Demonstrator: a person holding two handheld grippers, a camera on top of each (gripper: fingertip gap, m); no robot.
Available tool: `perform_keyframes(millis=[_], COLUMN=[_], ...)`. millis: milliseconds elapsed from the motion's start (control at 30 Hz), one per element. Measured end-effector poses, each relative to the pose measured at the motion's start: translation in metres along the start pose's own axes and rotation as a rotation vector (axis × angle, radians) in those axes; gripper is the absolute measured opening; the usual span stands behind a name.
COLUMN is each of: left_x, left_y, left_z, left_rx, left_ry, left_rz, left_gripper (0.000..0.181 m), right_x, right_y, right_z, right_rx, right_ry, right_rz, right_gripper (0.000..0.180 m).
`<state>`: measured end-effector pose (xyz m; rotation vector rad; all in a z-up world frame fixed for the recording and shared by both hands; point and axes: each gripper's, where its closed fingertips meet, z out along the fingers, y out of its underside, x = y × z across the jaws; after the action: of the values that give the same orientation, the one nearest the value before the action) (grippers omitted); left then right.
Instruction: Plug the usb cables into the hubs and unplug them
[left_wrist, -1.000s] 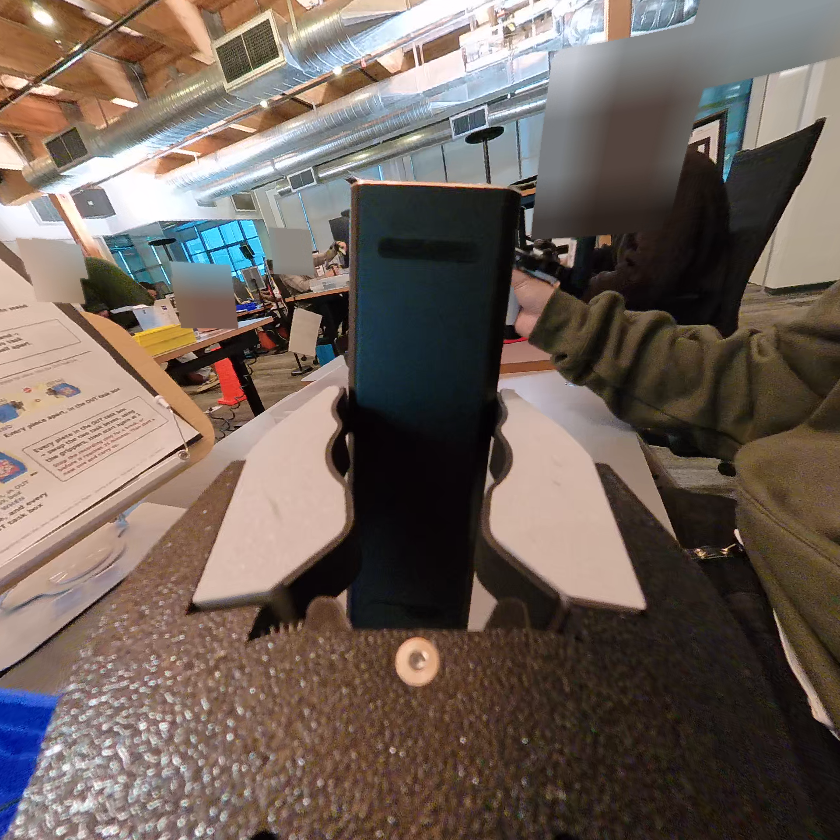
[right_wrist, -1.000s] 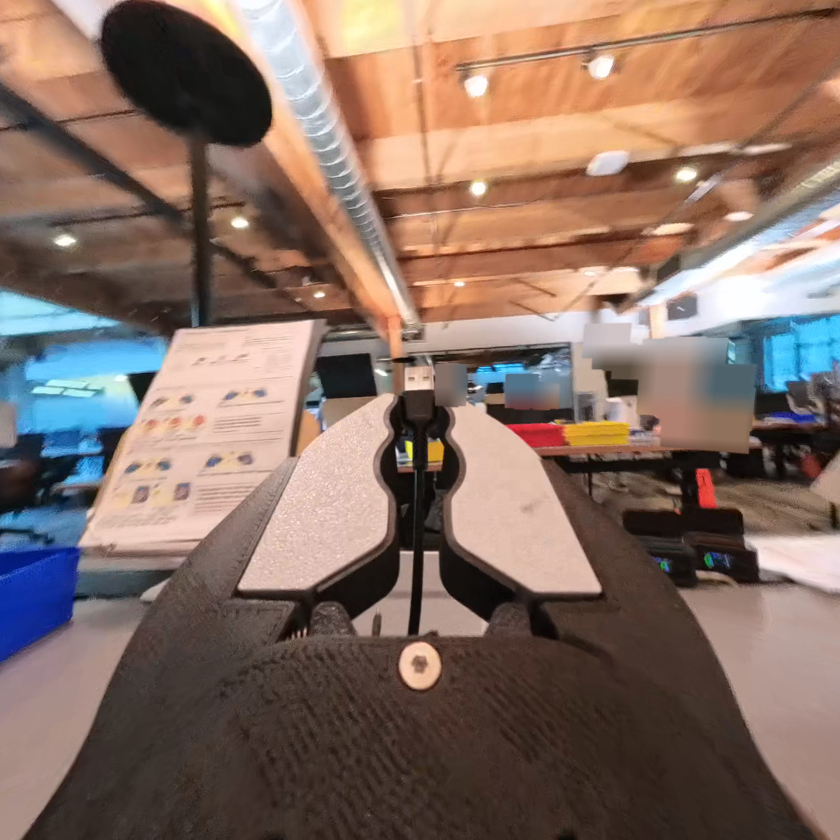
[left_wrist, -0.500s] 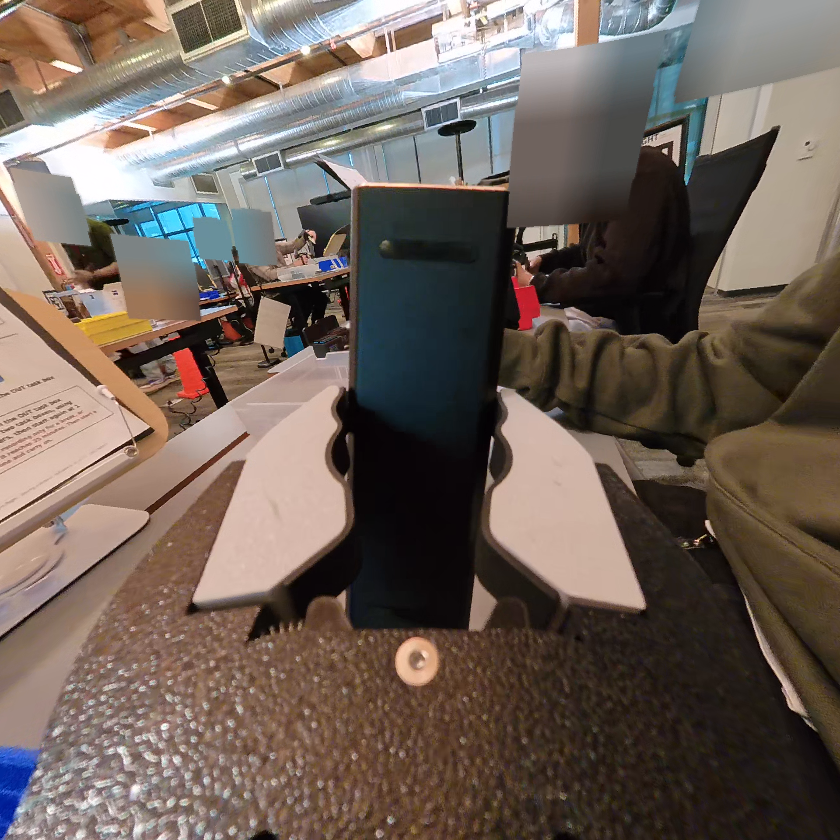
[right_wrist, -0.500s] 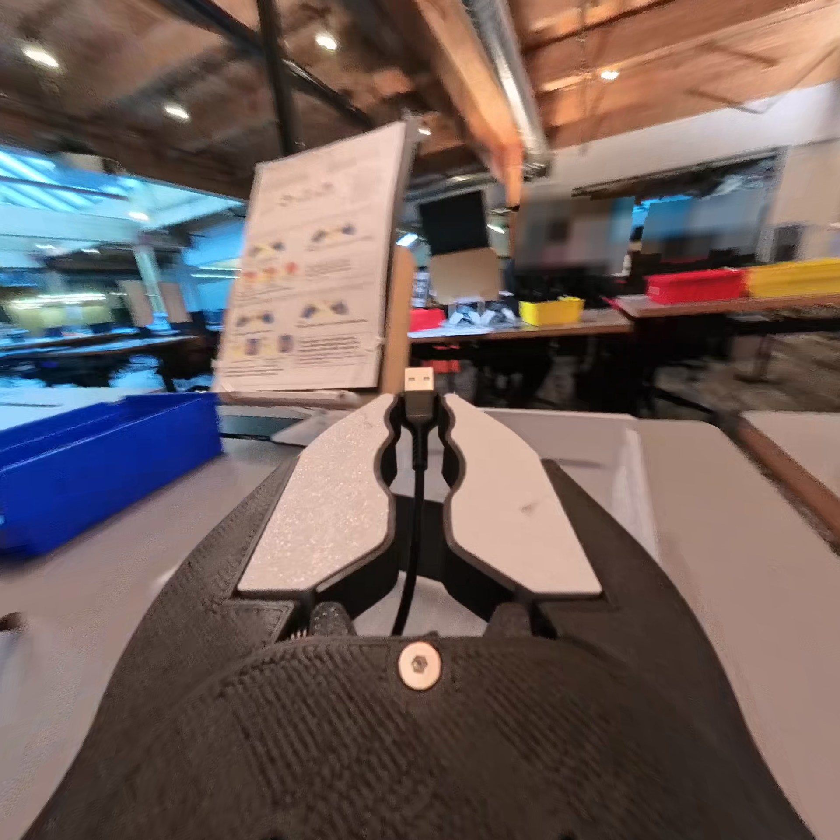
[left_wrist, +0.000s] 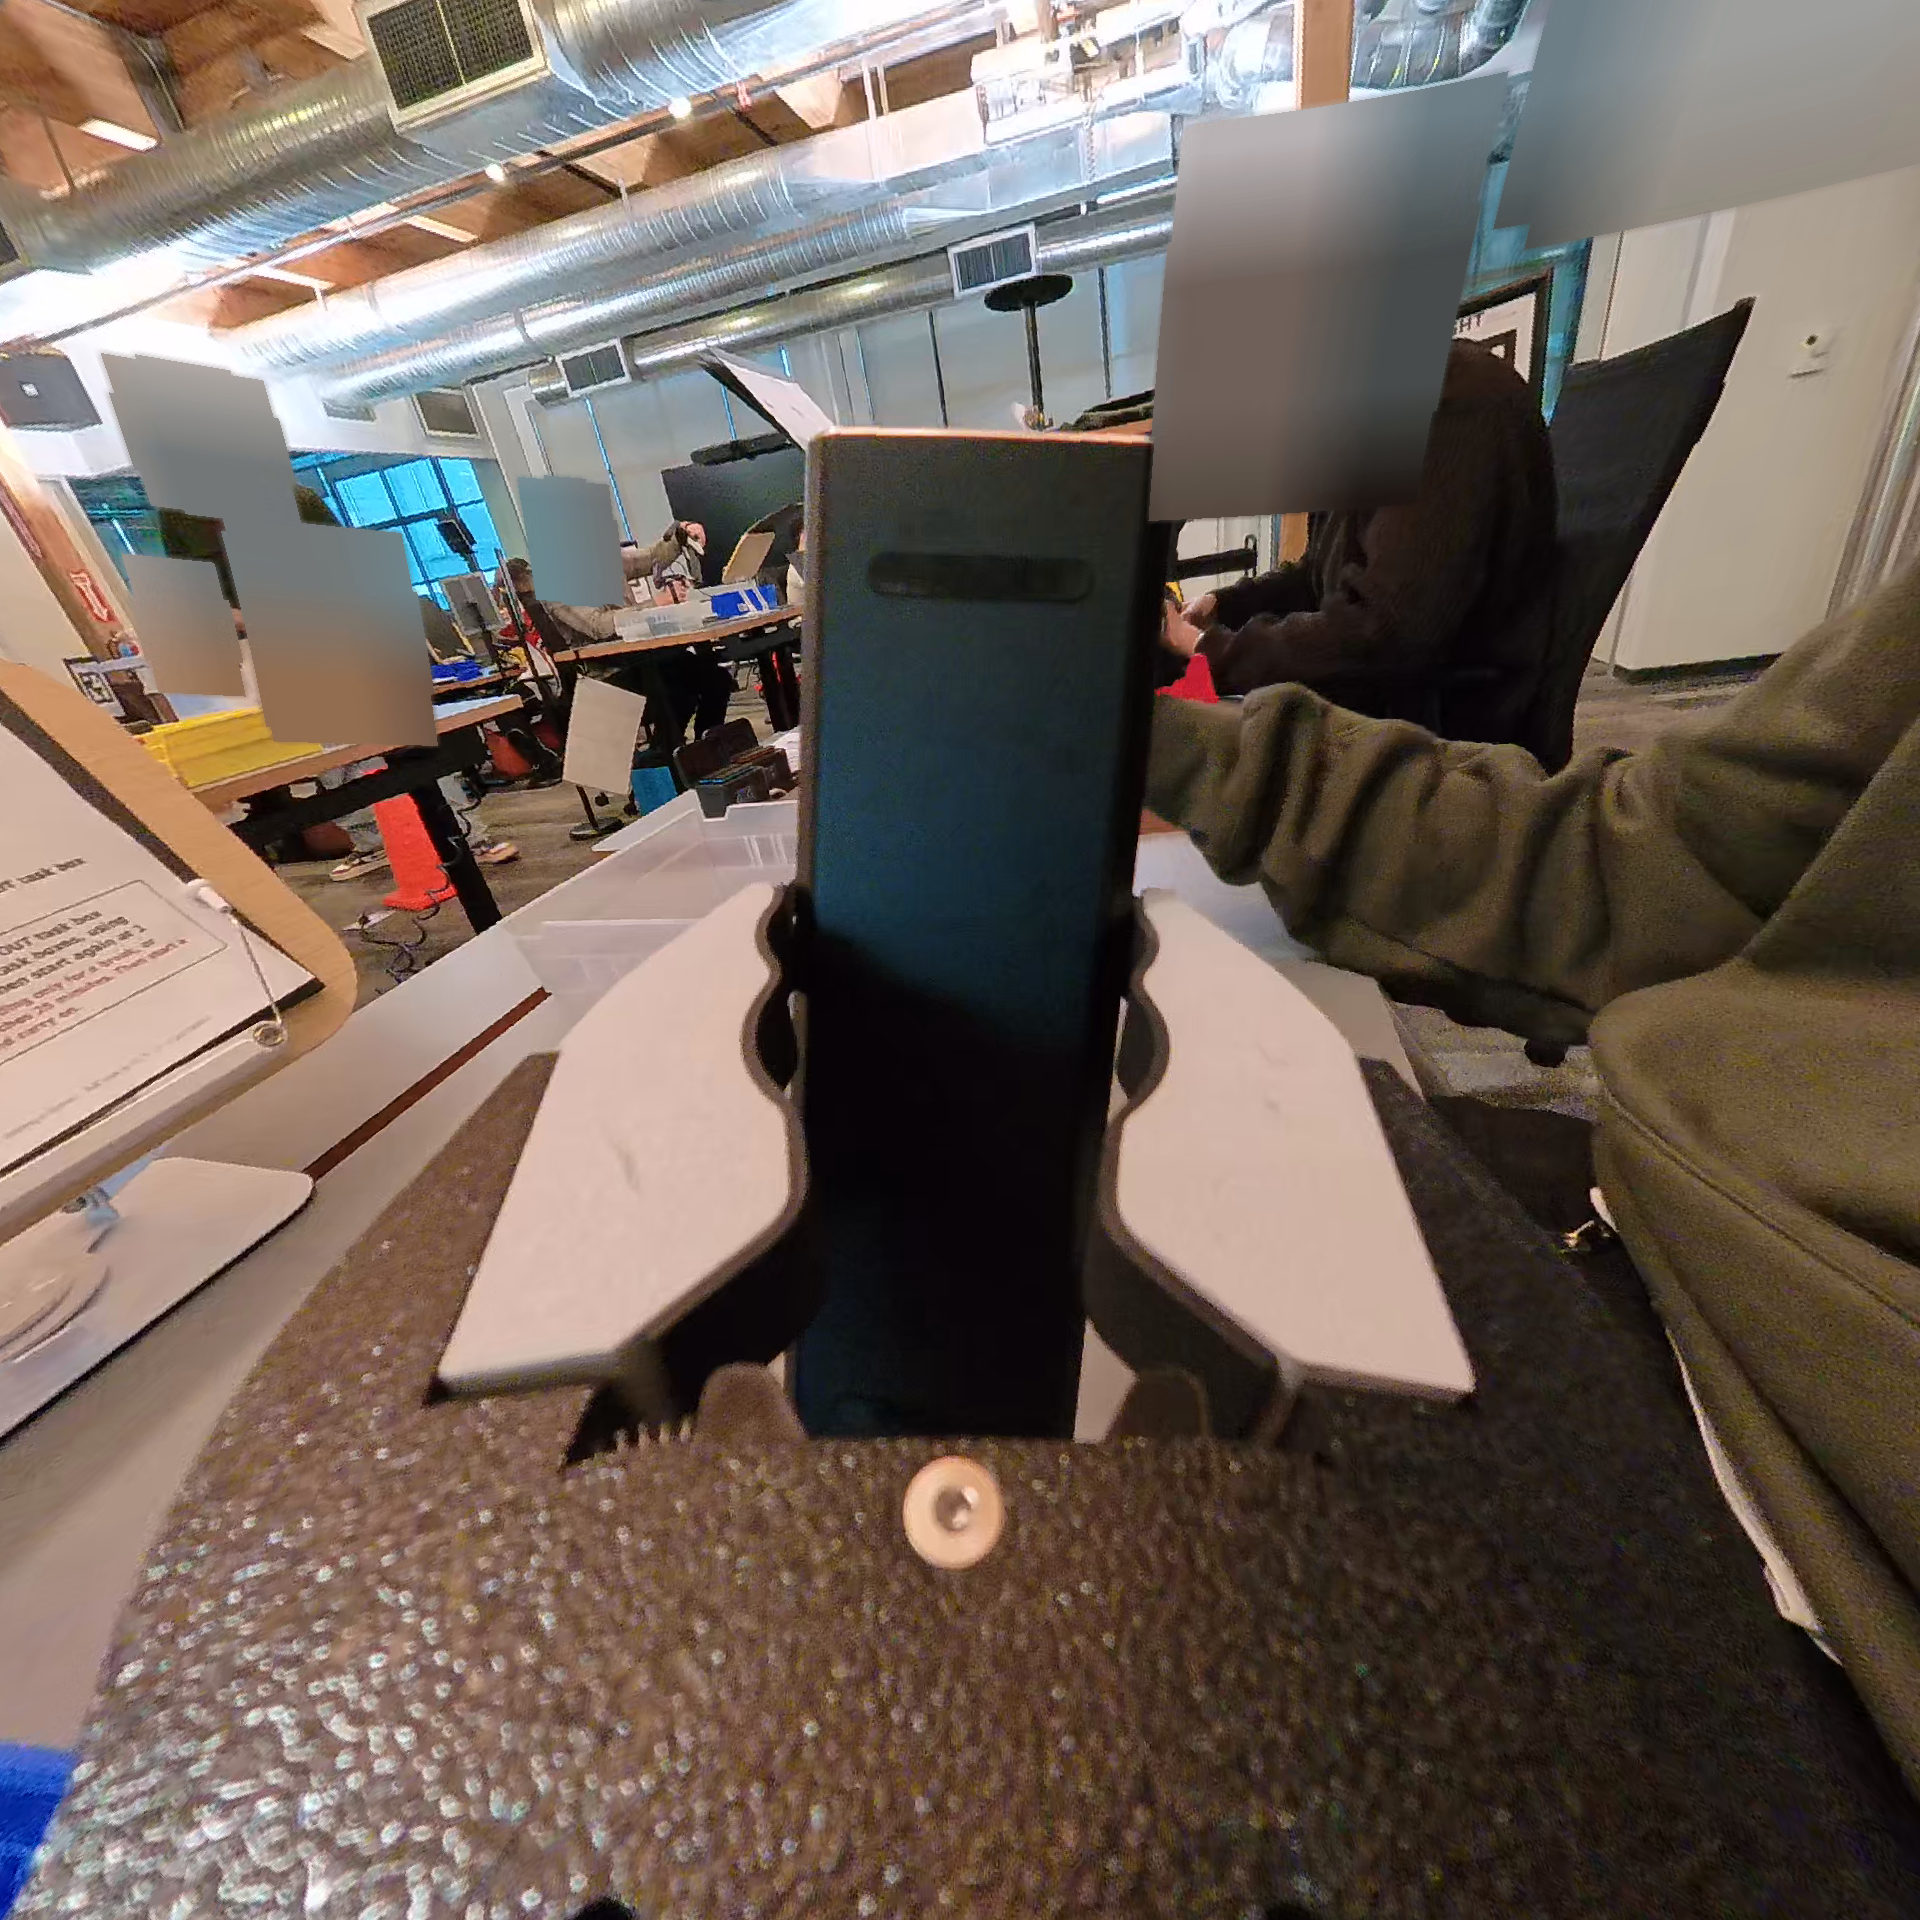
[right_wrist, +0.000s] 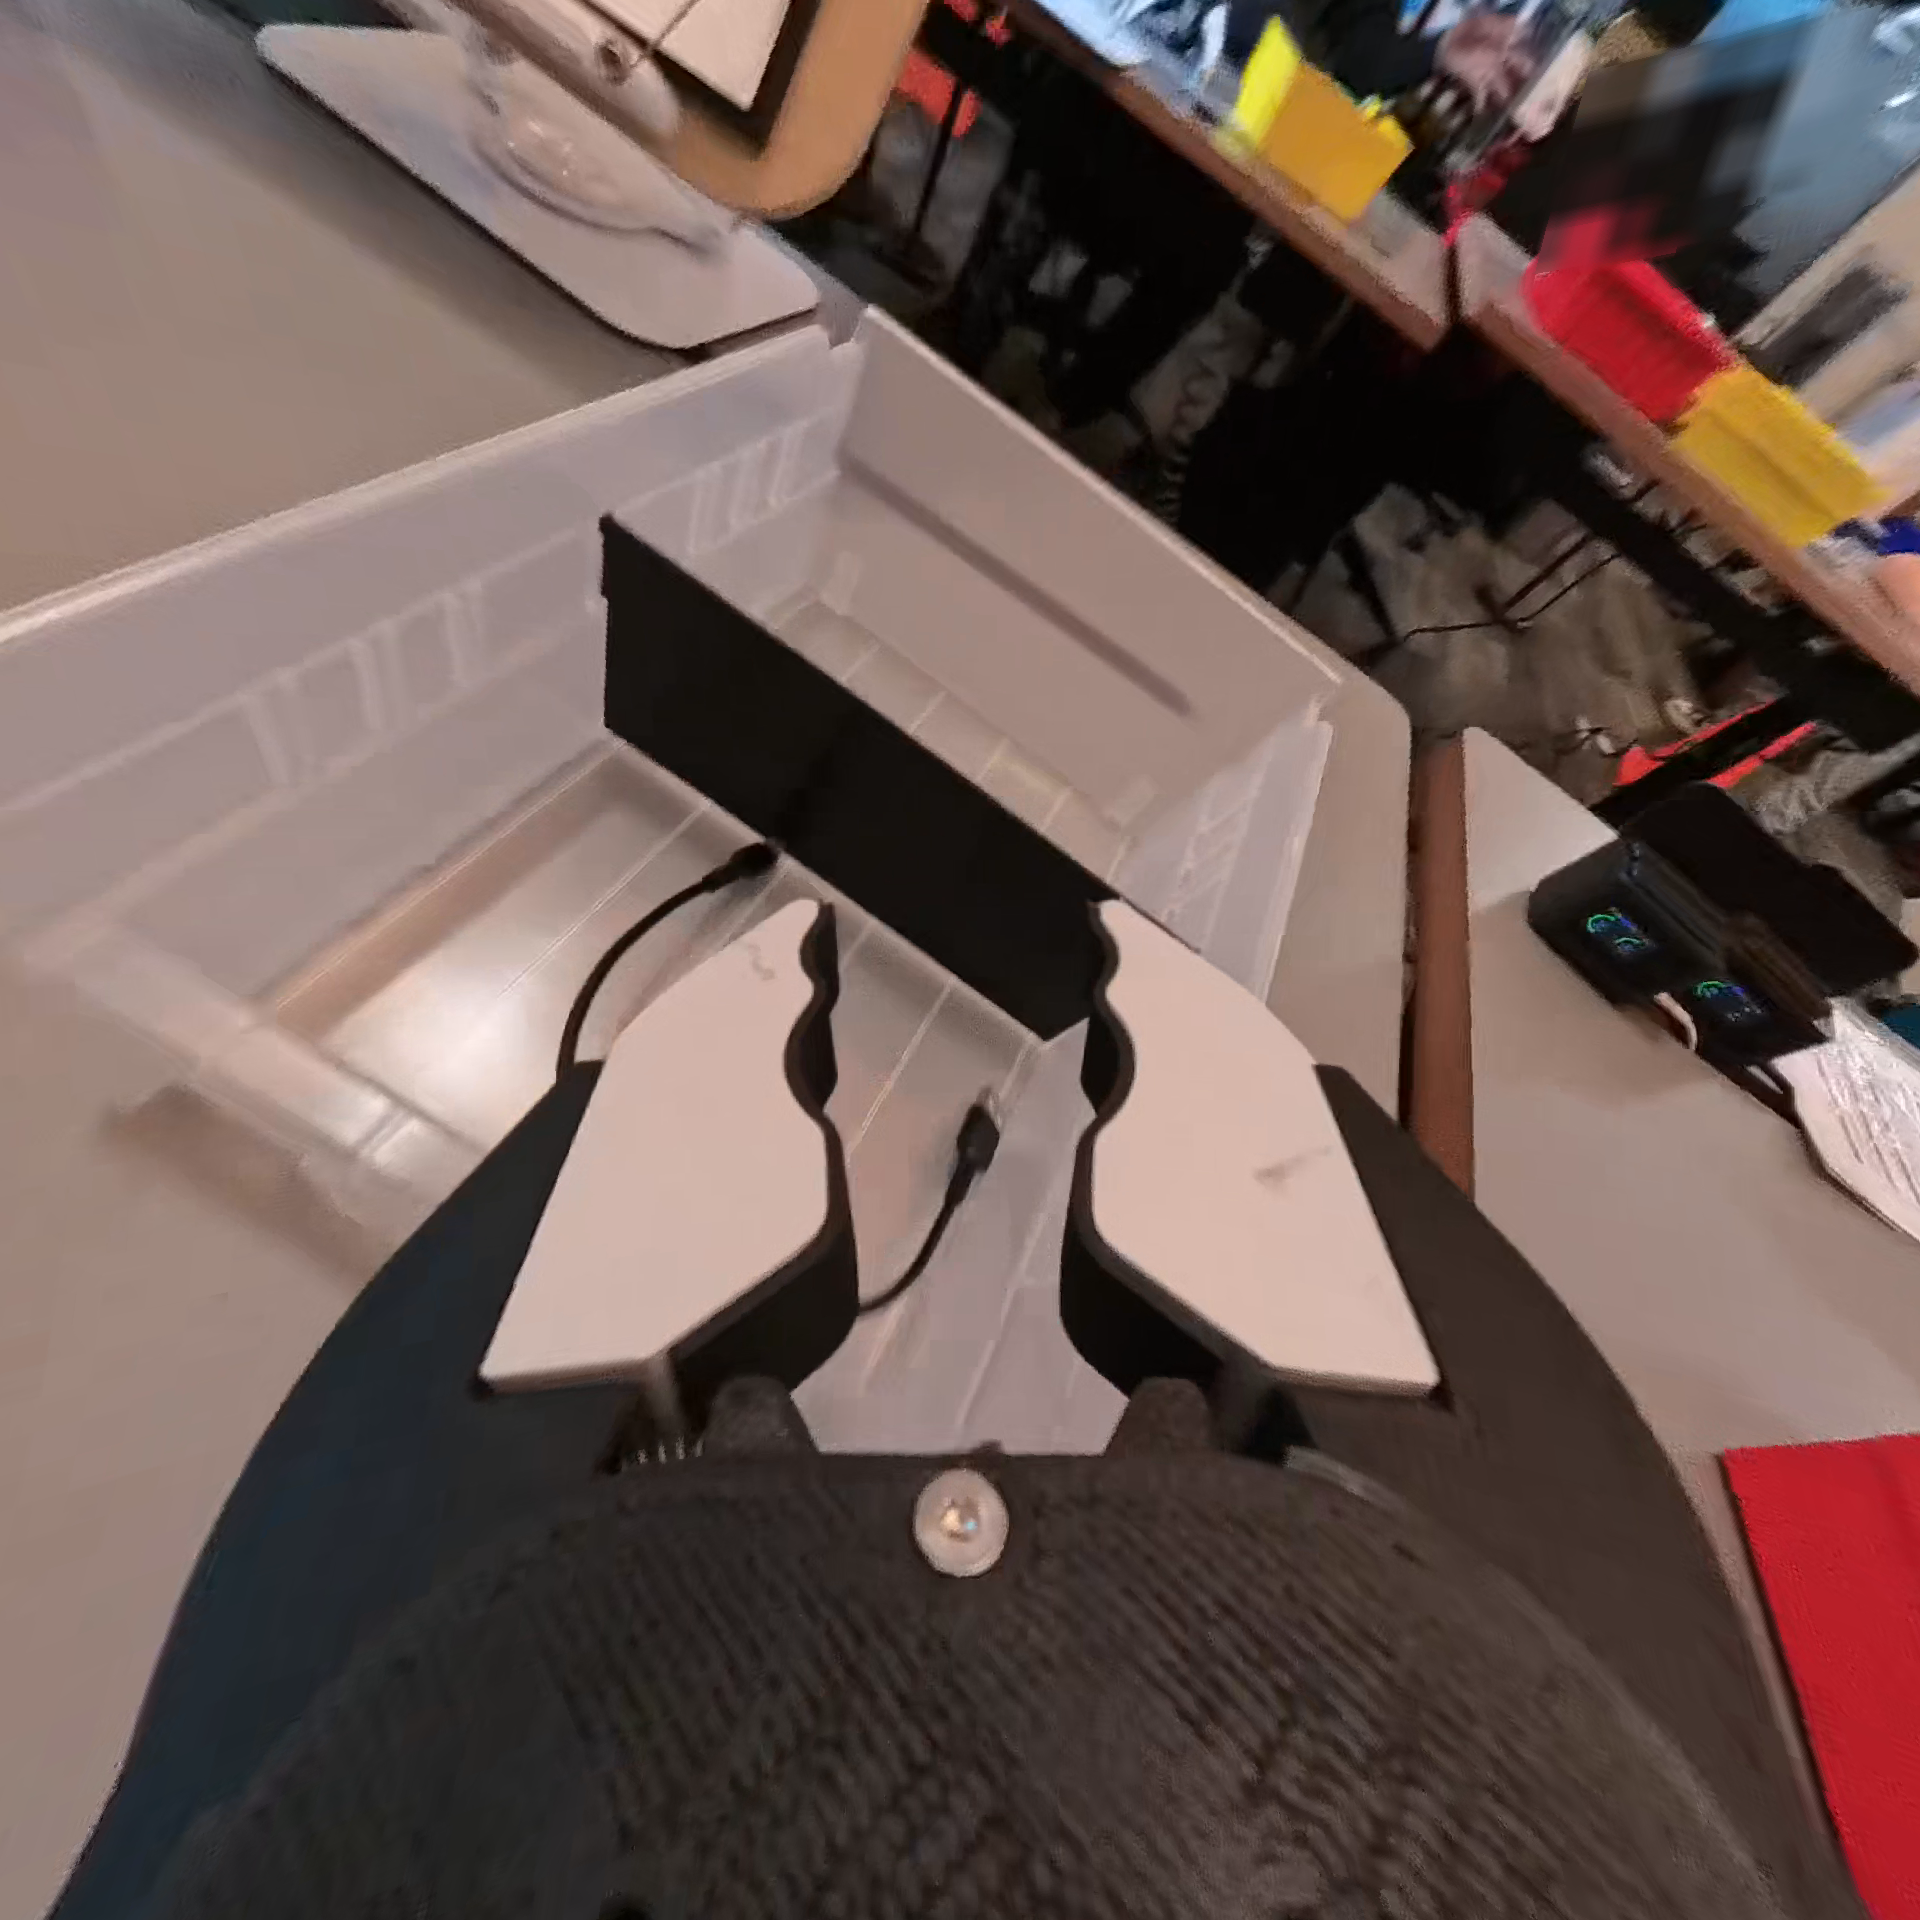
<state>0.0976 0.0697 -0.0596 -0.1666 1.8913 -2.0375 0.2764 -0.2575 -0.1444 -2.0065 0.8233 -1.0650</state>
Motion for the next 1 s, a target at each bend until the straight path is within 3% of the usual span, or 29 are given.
perform_keyframes(millis=[300, 533, 667, 833, 900, 1000], left_x=[0.002, 0.005, 0.012, 0.026, 0.031, 0.036], left_y=[0.004, 0.009, 0.011, 0.017, 0.022, 0.026], left_z=[0.005, 0.015, 0.021, 0.034, 0.039, 0.044], left_rx=[-0.003, 0.03, 0.076, 0.088, 0.069, 0.054], left_ry=[0.014, 0.037, 0.089, 0.166, 0.183, 0.204], left_rz=[-0.021, -0.065, -0.107, -0.137, -0.137, -0.133], left_gripper=[0.059, 0.059, 0.059, 0.059, 0.059, 0.059], right_x=[-0.032, -0.182, -0.246, -0.292, -0.301, -0.307], right_y=[-0.015, -0.132, -0.163, -0.149, -0.143, -0.14], right_z=[-0.039, -0.084, -0.099, -0.11, -0.109, -0.107], right_rx=[0.006, 0.432, 0.535, 0.518, 0.492, 0.484], right_ry=[-0.228, -0.665, -0.832, -1.02, -1.025, -1.027], right_rz=[-0.087, -0.134, -0.041, -0.125, -0.177, -0.194], right_gripper=[0.047, 0.047, 0.039, 0.034, 0.034, 0.02])
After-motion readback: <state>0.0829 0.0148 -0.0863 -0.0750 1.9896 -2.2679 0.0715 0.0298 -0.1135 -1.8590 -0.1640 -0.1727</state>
